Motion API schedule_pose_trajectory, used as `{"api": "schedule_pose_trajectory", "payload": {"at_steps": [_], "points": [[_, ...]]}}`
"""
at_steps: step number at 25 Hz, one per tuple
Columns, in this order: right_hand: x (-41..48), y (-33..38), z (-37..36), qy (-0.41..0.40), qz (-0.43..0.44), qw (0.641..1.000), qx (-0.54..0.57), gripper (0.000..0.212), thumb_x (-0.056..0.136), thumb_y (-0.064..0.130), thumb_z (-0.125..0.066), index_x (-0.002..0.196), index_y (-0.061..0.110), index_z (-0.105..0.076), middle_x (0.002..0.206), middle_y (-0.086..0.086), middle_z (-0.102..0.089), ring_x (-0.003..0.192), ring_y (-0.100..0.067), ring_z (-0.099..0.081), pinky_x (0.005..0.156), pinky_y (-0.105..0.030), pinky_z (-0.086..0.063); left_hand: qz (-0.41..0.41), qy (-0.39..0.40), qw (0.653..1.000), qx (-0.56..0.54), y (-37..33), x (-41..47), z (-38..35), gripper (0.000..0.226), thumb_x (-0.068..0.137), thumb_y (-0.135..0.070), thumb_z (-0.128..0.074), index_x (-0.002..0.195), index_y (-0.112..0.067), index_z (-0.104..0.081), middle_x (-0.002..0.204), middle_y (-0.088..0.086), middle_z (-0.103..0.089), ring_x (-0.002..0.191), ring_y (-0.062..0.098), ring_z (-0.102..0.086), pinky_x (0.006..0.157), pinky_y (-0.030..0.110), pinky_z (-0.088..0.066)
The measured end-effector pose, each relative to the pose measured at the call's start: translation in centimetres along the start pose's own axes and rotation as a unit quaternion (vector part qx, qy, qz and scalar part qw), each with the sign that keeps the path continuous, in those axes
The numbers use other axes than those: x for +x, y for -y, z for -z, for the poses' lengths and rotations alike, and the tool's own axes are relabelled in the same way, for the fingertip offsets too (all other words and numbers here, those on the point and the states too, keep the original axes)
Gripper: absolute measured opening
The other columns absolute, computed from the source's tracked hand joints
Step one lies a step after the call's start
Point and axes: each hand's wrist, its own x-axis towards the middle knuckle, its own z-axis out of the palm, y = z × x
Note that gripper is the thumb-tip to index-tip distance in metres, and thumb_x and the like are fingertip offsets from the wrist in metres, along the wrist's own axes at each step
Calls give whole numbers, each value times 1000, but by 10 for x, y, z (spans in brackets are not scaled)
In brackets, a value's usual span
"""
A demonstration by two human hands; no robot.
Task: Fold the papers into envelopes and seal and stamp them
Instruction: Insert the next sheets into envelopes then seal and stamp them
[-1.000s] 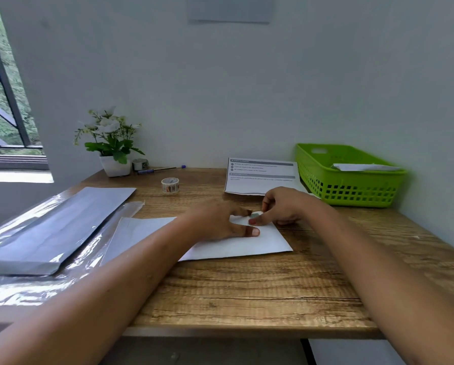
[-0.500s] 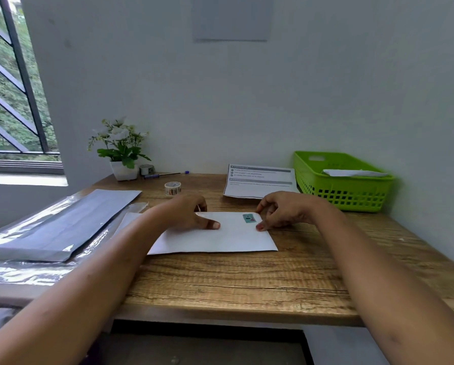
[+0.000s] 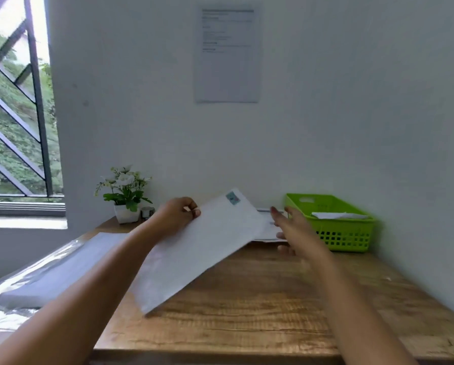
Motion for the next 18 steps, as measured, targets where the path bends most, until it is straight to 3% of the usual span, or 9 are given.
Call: {"api": "schedule_pose_trajectory", "payload": {"at_steps": [2,4,6,9,11,14,16,18], "points": [[-24,-1,-12,10,-27,997,71,72,85,58,-53,146,28,-28,139,-3,-49,109,-25,-56,73,-37,-54,19,-59,994,-91,-13,21,4,16,91,-30,-58,79,-20,-58,78,9,-62,69,25,-56,64,27,-45],[-49,-1,-29,105,-76,987,95,81,78,65,-55,146,32,-26,134,-3,-51,110,-29,-58,84,-47,-53,47,-108,979,-167,-28,40,-4,19,89,-31,-59,74,-20,-60,89,15,-68,81,33,-64,75,36,-53],[-65,5,-39,163,-101,972,132,70,84,58,-56,144,38,-26,122,-3,-55,98,-30,-64,73,-44,-58,67,-136,966,-208,-44,51,-17,15,90,-28,-59,79,-17,-62,95,14,-68,86,33,-64,79,34,-54],[-64,13,-38,141,-93,965,202,45,92,42,-55,133,31,-39,116,-8,-58,82,-28,-67,61,-39,-61,93,-147,960,-221,-67,56,-39,11,92,-19,-55,90,-12,-62,98,12,-64,90,30,-60,81,31,-49],[-53,12,-28,87,-68,962,249,33,95,24,-54,127,20,-44,113,-12,-60,83,-28,-66,53,-34,-59,99,-121,960,-232,-76,58,-51,7,89,-13,-54,89,-10,-61,102,14,-64,91,31,-62,82,34,-53],[-33,12,-3,17,-30,965,258,28,94,-1,-50,119,9,-48,111,-10,-58,87,-26,-62,44,-26,-55,106,-11,940,-325,-93,54,-65,40,91,-5,-52,129,-13,-44,121,19,-57,98,31,-60,84,41,-53],[-18,16,20,-26,-17,971,237,27,93,-7,-47,117,6,-49,111,-11,-55,87,-25,-60,42,-22,-54,97,78,913,-388,-106,44,-73,51,95,-5,-50,140,-16,-32,126,18,-54,93,27,-59,78,40,-51],[-4,21,49,-58,-13,975,213,29,91,-11,-47,118,-1,-50,111,-15,-55,89,-28,-59,42,-21,-54,81,137,912,-378,-116,38,-80,48,96,-11,-51,140,-17,-35,126,13,-56,90,24,-59,77,37,-51]]}}
